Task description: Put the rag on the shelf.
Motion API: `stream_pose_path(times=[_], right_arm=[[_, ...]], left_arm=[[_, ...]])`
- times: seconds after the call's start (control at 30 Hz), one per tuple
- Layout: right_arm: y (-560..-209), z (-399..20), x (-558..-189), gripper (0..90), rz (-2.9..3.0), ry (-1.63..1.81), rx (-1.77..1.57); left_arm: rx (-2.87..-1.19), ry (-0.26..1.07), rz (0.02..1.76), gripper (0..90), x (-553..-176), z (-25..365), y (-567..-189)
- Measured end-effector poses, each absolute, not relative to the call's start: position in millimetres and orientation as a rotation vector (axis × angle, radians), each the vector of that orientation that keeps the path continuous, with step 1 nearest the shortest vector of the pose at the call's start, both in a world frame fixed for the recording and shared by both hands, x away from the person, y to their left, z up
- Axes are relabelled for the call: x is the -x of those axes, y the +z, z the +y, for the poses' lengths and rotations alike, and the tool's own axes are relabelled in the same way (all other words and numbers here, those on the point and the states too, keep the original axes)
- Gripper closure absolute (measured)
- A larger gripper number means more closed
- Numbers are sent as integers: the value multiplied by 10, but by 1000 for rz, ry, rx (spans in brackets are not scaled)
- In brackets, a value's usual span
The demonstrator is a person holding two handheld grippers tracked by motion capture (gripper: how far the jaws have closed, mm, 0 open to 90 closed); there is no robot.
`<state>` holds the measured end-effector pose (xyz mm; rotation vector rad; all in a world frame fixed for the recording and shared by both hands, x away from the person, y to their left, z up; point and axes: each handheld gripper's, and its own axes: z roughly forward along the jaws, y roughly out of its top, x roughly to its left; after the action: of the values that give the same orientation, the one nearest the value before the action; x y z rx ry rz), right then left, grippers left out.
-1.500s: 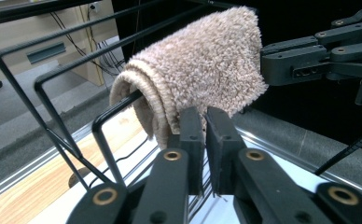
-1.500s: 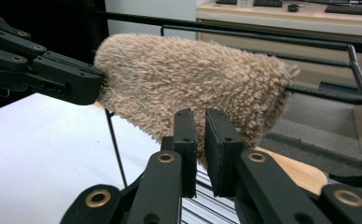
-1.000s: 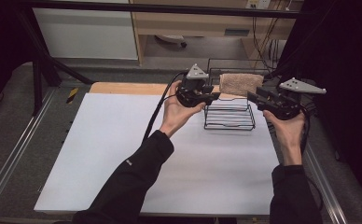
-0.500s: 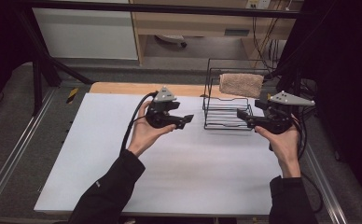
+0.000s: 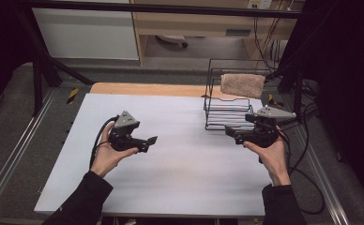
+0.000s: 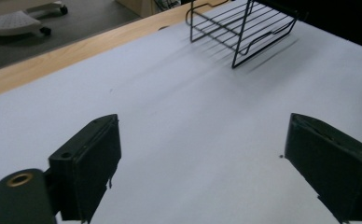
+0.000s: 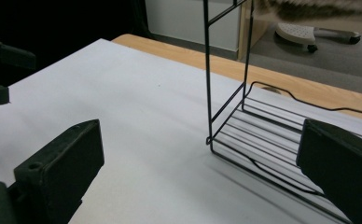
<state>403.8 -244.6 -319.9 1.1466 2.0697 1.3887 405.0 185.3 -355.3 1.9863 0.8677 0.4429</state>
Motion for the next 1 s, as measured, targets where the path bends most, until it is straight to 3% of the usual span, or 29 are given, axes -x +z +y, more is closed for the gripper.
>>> stream_pose_path(times=[0.4, 1.0], right_arm=[[-3597, -2466, -3920, 2, 2130, 1401, -1191], [-4375, -2688, -3608, 2, 2291, 1375, -1223]], left_arm=[[-1955, 451, 970, 45, -3774, 2455, -3924], [-1964, 415, 1009, 57, -3554, 2795, -4359]])
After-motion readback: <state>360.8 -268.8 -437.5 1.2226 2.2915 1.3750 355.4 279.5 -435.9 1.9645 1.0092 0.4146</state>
